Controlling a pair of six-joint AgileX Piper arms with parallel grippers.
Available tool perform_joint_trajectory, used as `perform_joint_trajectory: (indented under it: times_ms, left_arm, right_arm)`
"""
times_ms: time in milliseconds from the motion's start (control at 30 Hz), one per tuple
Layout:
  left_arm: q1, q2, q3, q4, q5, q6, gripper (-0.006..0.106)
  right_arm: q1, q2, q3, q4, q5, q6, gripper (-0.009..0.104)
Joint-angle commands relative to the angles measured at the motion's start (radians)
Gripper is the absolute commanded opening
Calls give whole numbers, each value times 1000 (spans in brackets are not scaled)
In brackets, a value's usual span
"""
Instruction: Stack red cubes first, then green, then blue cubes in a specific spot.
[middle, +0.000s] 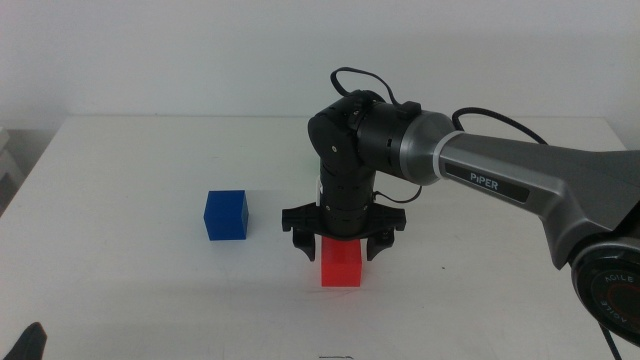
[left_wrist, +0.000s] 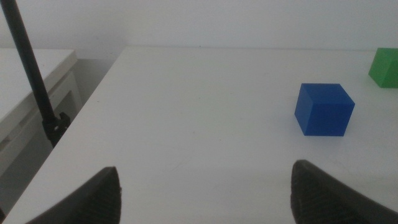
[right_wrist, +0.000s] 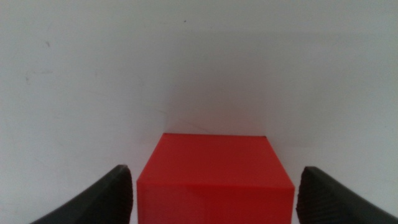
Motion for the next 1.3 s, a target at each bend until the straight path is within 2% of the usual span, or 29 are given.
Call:
perform_joint_trajectory:
  times_ms: [0, 233, 433, 533, 800, 1267]
  left_arm:
    - [-1, -21, -3, -7, -79, -2, 94]
    - [-1, -21, -3, -7, -79, -2, 94]
    - [-1, -21, -3, -7, -79, -2, 94]
    - [-1, -21, -3, -7, -79, -2, 94]
    - [-1, -21, -3, -7, -79, -2, 94]
    - [-1, -21, -3, -7, -79, -2, 94]
  right_arm:
    - [1, -67, -27, -24, -3, 5, 79]
    - [3, -163, -28, -40, -4, -10, 82]
    - [-2, -225, -58, -131, -32, -52, 82]
    - [-17, -213, -106, -154, -63, -99, 82]
    - [-83, -86, -303, -156, -83, -208, 82]
    - [-125, 210, -667, -208, -85, -232, 82]
